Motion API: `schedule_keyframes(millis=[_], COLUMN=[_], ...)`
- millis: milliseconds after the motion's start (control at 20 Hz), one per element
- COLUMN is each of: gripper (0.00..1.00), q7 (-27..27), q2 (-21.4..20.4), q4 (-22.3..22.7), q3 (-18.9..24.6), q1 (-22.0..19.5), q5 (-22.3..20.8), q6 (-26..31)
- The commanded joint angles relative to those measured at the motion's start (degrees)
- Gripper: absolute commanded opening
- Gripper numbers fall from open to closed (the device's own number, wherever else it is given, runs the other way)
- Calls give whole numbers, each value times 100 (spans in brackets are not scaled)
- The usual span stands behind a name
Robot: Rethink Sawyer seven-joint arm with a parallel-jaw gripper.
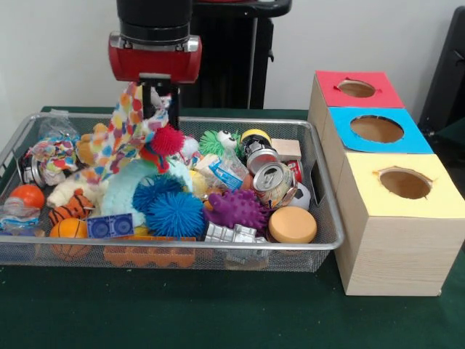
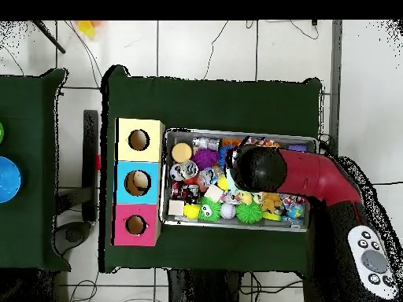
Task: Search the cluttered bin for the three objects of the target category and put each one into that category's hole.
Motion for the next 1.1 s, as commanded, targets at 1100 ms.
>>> schedule_keyframes(millis=[1100], gripper=[100], q7=[424], q2=[710], q4=[125], q3=[-116], q1=[-30], q5=[-5], q6=[-593])
